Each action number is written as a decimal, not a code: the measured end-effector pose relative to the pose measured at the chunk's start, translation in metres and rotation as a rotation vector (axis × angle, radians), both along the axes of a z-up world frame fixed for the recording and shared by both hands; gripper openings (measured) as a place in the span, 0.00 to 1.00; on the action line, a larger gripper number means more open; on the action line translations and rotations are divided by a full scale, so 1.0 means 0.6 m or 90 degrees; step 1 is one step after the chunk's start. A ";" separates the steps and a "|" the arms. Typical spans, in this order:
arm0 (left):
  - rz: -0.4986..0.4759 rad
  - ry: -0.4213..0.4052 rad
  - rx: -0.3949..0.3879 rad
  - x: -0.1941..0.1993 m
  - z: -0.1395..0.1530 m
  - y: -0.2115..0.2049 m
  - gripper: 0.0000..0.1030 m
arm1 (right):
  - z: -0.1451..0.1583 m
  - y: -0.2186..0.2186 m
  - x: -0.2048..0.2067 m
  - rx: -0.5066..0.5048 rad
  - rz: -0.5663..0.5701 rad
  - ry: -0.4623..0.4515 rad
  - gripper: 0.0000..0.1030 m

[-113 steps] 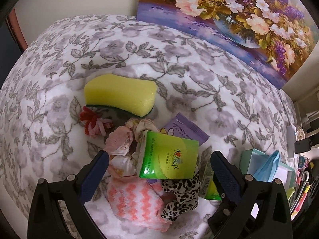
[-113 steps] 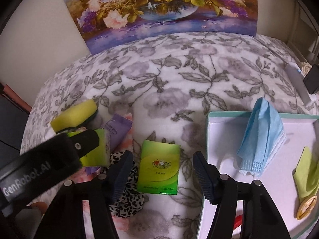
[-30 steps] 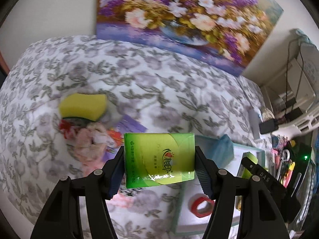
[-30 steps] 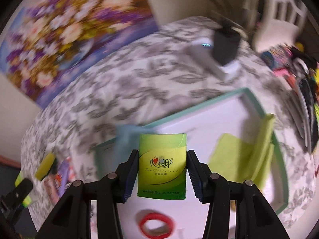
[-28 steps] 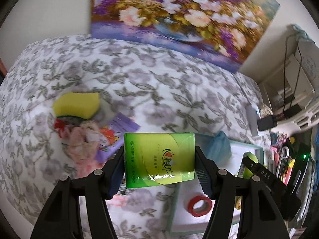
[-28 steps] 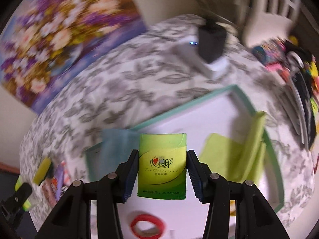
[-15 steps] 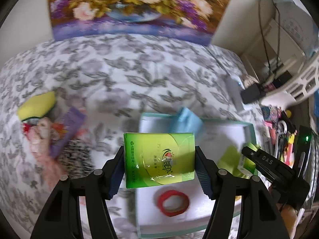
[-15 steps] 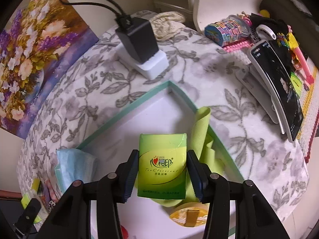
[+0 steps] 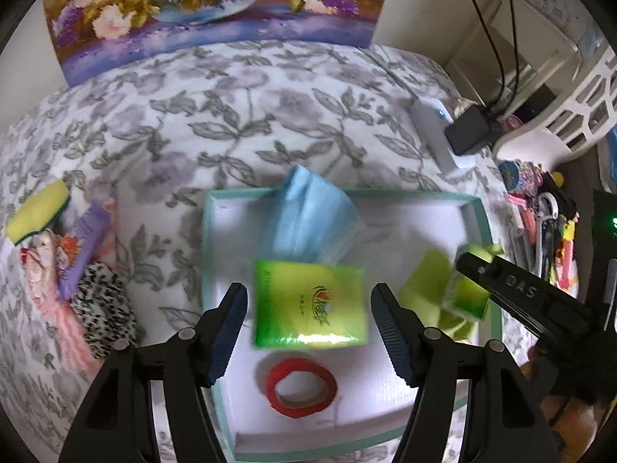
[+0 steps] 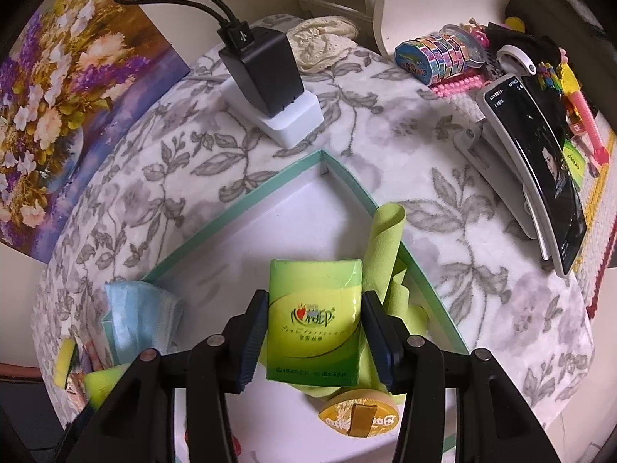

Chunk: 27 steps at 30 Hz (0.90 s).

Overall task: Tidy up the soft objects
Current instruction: 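Carry the green tissue pack into the tray with the right gripper and release it, then move both tools back to the pile, over the leopard scrunchie and pink cloth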

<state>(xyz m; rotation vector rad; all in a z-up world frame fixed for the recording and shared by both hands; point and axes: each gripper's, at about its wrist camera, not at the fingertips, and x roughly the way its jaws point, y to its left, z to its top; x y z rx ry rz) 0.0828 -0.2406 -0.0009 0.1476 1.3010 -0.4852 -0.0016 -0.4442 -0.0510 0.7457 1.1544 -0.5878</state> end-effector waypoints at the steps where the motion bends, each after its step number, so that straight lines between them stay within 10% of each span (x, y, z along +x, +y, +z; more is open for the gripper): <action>1: 0.005 -0.005 0.001 0.003 0.003 0.004 0.74 | 0.003 0.001 0.000 -0.004 0.001 0.000 0.58; 9: 0.063 -0.042 0.002 0.024 0.023 0.041 0.94 | 0.025 0.010 0.006 -0.044 0.014 -0.007 1.00; 27: 0.275 -0.076 0.067 0.103 0.033 0.238 0.94 | 0.028 0.049 0.025 -0.086 0.041 0.025 1.00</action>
